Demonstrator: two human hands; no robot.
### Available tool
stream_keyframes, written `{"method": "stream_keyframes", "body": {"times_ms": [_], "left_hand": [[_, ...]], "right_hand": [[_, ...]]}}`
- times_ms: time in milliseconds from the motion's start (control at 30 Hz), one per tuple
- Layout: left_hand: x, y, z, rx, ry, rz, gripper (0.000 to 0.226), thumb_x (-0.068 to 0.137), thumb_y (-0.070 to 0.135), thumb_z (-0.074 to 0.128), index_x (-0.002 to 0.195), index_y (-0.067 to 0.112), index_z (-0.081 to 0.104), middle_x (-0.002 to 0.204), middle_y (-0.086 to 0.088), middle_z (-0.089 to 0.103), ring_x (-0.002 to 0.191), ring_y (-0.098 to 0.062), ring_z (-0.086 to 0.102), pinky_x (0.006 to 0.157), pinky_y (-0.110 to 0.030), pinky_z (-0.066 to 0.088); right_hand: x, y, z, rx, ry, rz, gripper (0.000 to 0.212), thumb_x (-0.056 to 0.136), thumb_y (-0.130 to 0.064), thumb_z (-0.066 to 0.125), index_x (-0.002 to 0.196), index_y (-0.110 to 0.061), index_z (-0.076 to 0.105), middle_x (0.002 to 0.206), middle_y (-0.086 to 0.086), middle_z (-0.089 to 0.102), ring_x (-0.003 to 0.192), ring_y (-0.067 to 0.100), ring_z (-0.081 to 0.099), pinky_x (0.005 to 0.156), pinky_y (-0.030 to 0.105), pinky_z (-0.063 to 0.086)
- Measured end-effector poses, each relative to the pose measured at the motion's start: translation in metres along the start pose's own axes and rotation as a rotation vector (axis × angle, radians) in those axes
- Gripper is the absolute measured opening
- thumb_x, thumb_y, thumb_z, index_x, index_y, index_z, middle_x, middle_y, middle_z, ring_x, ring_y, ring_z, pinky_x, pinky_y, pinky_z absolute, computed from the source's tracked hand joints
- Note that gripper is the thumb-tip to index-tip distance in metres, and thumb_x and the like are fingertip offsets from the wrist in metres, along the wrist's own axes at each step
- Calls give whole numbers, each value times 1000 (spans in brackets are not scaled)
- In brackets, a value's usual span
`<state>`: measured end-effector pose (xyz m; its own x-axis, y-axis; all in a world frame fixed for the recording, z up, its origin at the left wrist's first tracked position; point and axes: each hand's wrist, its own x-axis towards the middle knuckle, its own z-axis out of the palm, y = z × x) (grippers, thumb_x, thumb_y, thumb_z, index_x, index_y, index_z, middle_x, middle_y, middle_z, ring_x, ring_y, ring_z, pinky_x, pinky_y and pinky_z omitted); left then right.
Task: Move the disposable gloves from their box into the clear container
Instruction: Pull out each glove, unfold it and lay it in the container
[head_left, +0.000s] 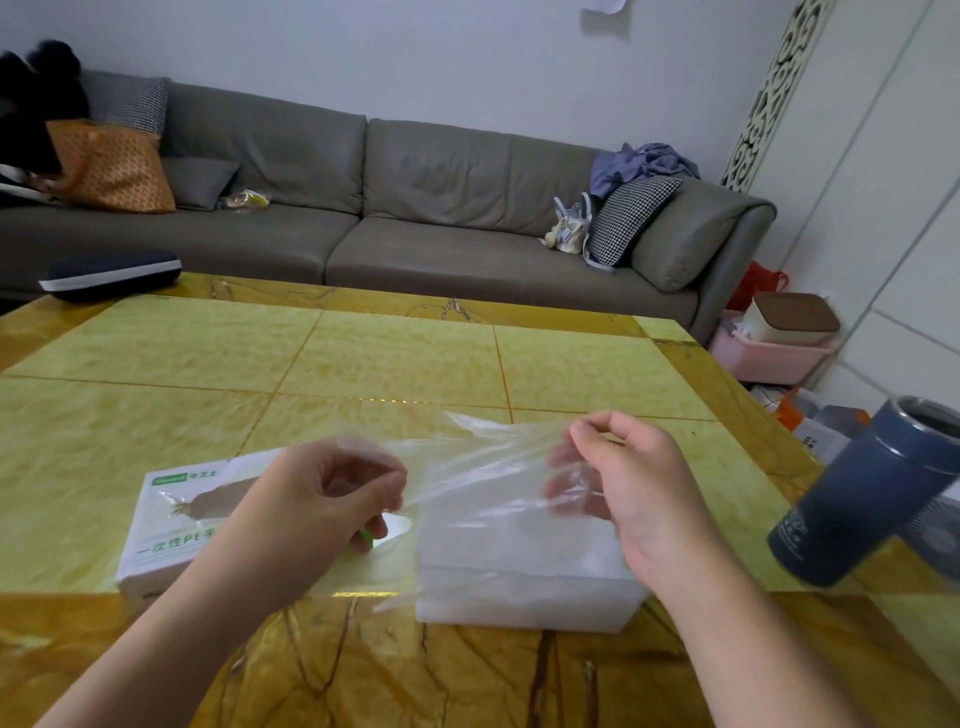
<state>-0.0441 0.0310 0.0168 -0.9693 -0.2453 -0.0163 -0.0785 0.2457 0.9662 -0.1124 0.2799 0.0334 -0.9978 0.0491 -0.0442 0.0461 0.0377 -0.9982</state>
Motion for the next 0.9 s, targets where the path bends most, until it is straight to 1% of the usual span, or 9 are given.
{"method": "stream_keyframes", "body": {"times_ms": [100,167,233,300,400,467,500,633,900], "left_hand": [[0,-1,-2,94,118,15,6,93,21,76,96,25,72,78,1,77,64,-15,72,64,-37,59],[-3,2,-4,261,243,98,12,91,31,77,97,33,67,77,7,74,65,-10,69,61,-31,53],[-9,8,-2,406,329,213,16,91,36,75,102,34,63,80,12,69,71,-5,65,60,-28,47],[-16,15,4,500,382,345,22,93,33,73,110,30,60,90,14,64,79,-5,60,65,-28,45],[-28,29,19,688,420,603,29,90,18,72,117,16,62,107,2,56,100,-18,54,81,-33,44],[-29,36,37,771,277,734,26,91,10,69,116,13,67,111,1,57,102,-20,54,83,-34,47],[-28,37,48,783,151,713,23,94,10,65,117,16,67,112,4,59,98,-18,58,82,-33,52],[-11,23,86,855,-200,349,30,107,28,44,131,32,60,122,13,59,98,-10,64,84,-33,57],[27,28,100,984,-626,98,42,104,42,55,145,41,50,128,21,63,120,-8,55,95,-21,40]], "right_hand": [[1,5,2,-233,104,-89,16,108,-17,57,98,-13,68,75,6,75,43,23,63,41,30,51],[3,8,-3,-417,157,-167,18,108,-21,56,93,-19,65,73,2,73,39,16,59,37,24,43],[5,10,-5,-531,177,-217,21,109,-22,55,89,-21,63,73,1,72,40,12,60,38,24,45],[7,11,-9,-590,205,-224,22,109,-22,55,87,-22,62,75,0,71,45,14,63,40,29,51],[9,13,-15,-656,220,-225,24,108,-20,52,87,-23,61,75,0,70,54,24,67,47,45,56],[9,14,-18,-698,188,-239,24,107,-18,51,85,-22,60,70,2,68,55,28,66,46,48,53],[9,15,-19,-725,174,-243,24,107,-18,51,85,-21,59,67,3,66,53,27,64,44,45,50],[11,16,-23,-889,189,-245,26,108,-19,53,83,-22,57,67,0,62,46,14,51,38,27,35],[19,23,-33,-1198,218,-263,22,100,-12,55,82,-24,54,73,-3,60,60,20,59,45,28,33]]}}
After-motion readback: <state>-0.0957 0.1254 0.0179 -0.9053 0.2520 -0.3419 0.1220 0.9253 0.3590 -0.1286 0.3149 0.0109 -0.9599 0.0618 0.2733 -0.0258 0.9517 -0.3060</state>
